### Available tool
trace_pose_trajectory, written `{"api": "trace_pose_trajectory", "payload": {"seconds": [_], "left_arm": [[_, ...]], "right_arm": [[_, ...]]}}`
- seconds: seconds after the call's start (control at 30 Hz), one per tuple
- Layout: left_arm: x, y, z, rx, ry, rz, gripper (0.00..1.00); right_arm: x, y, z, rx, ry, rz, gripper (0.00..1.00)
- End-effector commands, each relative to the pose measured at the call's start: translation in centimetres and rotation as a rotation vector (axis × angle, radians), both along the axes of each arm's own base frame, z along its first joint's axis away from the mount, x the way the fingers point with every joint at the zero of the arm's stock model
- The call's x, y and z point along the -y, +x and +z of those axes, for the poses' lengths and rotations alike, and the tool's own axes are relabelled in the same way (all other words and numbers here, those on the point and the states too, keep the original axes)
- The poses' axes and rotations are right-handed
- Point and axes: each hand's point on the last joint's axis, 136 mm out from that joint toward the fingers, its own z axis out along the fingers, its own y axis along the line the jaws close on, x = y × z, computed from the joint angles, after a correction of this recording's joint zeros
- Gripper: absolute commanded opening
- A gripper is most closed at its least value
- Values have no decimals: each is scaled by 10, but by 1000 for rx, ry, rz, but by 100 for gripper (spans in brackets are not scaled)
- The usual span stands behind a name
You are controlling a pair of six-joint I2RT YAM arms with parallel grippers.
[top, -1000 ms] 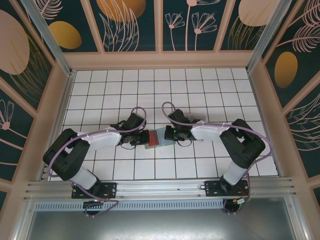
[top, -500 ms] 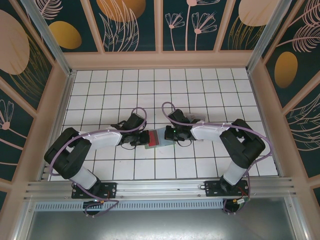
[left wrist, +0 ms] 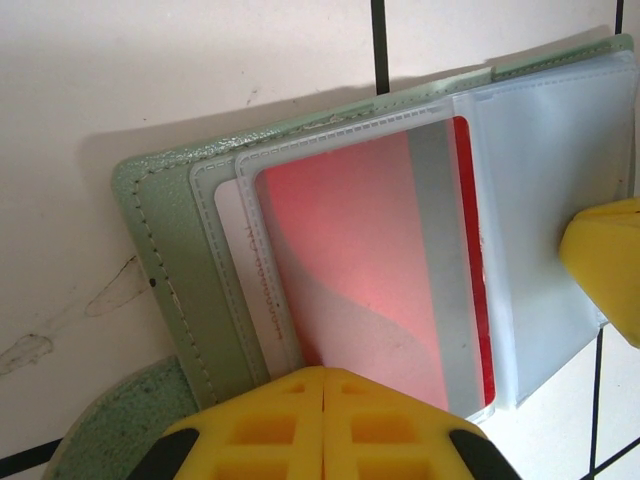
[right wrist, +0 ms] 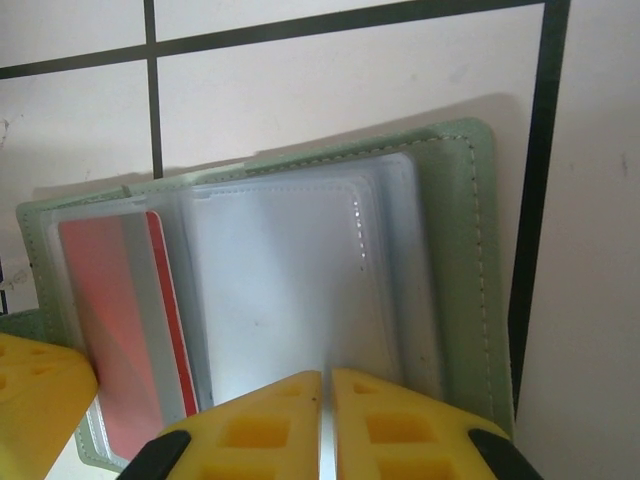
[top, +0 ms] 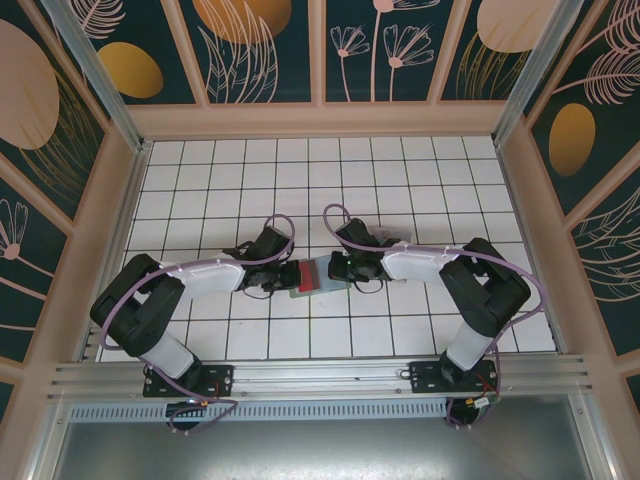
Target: Take the credit cards out of the card holder
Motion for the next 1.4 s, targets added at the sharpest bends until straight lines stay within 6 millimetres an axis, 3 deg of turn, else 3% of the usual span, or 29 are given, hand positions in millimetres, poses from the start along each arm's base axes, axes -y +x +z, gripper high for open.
{"api": "trace_pose_trajectory", "payload": {"seconds": [0.0,0.17,0.27,0.53,1.0,1.37], "left_arm": [[-3,-8,-11,-32,31,-13,9],[-3,-8,-10,-31,29,-12,9],[-3,-8,-10,-32,29,-12,9],[-3,-8,-10,-31,30,-11,9],[-3,-8,-11,-34,27,-11,9],[-2,-8,-11,-35,24,-13,9]], "right_arm": [[-11,6,22,51,44,16,13],[-28,5,41,63,138,47,15],[-37,1,42,43,185,71,15],[-44,-9,20,-38,208,95,16],[-43,-15,1,-91,188,102,16],[-48,-18,2,-105,218,124,14]]}}
